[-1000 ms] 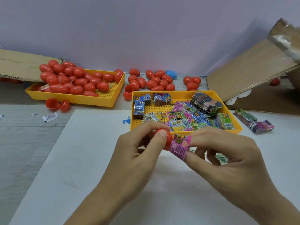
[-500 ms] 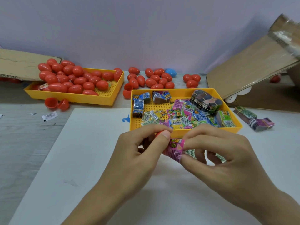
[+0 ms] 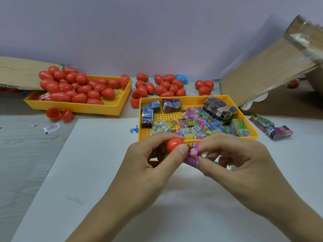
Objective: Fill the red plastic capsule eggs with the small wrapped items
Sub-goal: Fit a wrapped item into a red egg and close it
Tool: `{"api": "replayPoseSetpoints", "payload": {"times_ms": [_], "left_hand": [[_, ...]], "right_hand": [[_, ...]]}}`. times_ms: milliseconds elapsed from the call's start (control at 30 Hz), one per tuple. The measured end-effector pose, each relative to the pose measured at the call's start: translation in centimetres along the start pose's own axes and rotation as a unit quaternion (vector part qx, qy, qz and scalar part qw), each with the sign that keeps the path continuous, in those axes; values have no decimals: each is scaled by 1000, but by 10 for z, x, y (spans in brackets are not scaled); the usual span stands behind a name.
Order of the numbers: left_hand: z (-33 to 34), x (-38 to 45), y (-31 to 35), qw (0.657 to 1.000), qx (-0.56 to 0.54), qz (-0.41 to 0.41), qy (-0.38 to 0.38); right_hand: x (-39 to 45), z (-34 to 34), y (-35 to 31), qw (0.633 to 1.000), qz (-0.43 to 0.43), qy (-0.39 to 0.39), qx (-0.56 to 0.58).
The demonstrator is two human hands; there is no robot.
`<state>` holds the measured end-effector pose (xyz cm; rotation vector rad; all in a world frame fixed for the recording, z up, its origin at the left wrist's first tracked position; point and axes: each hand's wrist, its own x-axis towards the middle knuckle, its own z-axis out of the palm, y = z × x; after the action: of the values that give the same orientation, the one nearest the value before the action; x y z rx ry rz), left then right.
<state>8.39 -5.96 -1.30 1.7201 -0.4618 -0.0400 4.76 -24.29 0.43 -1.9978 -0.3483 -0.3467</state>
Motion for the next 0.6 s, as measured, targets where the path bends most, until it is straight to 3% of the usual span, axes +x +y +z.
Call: {"api": "replayPoseSetpoints", "payload": {"times_ms": [200, 300, 467, 600], "left_hand": [[5, -4, 3, 996, 37, 58, 53], [5, -4, 3, 988, 84, 119, 52], [7, -4, -2, 960, 190, 200, 46], [7, -4, -3, 949, 207, 230, 52]], "right_hand": [[1, 0, -3, 986, 100, 49, 127], [2, 0, -3, 988, 111, 40, 103], [3, 0, -8, 976, 138, 36, 167], [5, -5, -6, 963, 176, 0, 204]]}}
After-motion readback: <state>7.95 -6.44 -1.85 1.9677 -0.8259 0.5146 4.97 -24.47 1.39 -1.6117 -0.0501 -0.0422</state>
